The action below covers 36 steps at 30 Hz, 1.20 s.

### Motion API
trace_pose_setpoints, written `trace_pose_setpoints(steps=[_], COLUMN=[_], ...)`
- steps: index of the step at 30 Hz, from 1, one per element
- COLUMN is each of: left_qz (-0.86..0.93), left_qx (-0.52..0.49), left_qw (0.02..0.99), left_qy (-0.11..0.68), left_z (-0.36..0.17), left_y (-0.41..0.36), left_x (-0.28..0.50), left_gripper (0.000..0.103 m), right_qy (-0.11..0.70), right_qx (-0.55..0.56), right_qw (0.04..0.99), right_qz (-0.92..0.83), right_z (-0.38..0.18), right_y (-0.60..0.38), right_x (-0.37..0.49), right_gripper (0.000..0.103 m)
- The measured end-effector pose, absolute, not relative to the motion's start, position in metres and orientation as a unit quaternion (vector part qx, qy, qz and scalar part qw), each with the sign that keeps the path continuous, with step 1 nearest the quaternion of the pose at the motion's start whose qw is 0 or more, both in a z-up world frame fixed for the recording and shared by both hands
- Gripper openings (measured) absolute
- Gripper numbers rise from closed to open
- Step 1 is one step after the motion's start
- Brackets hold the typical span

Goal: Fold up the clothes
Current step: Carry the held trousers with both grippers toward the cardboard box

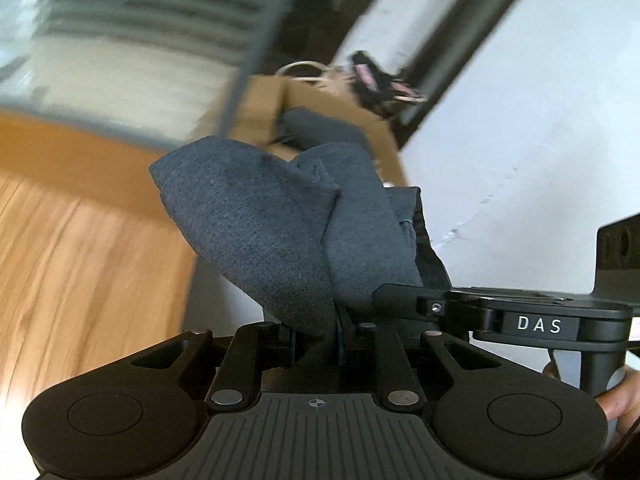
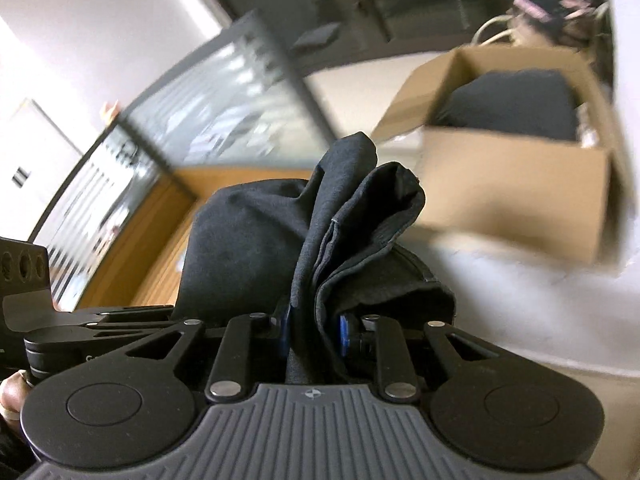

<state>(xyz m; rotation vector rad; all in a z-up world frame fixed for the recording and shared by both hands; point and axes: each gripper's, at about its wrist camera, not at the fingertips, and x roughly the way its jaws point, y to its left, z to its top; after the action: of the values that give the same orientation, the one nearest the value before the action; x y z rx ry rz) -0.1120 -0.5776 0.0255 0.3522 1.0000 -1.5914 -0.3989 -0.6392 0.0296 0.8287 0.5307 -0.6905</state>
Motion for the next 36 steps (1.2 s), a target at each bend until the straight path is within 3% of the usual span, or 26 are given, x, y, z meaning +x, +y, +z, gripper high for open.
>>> trace_pose_setpoints(steps=[8, 20, 29, 36], left_qz=[-0.72, -0.736, -0.709, -0.664], left_qx=[0.148, 0.135, 0.129, 0.137], left_qw=[0.563, 0.572, 0.587, 0.617], left_qy=[0.377, 0.336, 0.369, 0.4], left_z=[0.056, 0.078, 0.067, 0.029], left_y=[-0.688, -0.843, -0.909, -0.93], left_x=[-0.16, -0.184, -0.158, -0.138], left_gripper=[0.019, 0.019, 0.019, 0.02], right_qy=[0.215, 0.191, 0.206, 0.259], right_qx=[0.355, 0.285, 0.265, 0.294], right_qw=[0.831, 0.832, 0.826, 0.797], right_qz=[-0.371, -0.437, -0.453, -0.46], right_z=[0.059, 0.092, 0.074, 0.009], right_y=[-0.73, -0.879, -0.967, -1.009], right_x=[-0.464, -0.48, -0.455, -0.435], right_gripper=[0.025, 0.024, 0.024, 0.024])
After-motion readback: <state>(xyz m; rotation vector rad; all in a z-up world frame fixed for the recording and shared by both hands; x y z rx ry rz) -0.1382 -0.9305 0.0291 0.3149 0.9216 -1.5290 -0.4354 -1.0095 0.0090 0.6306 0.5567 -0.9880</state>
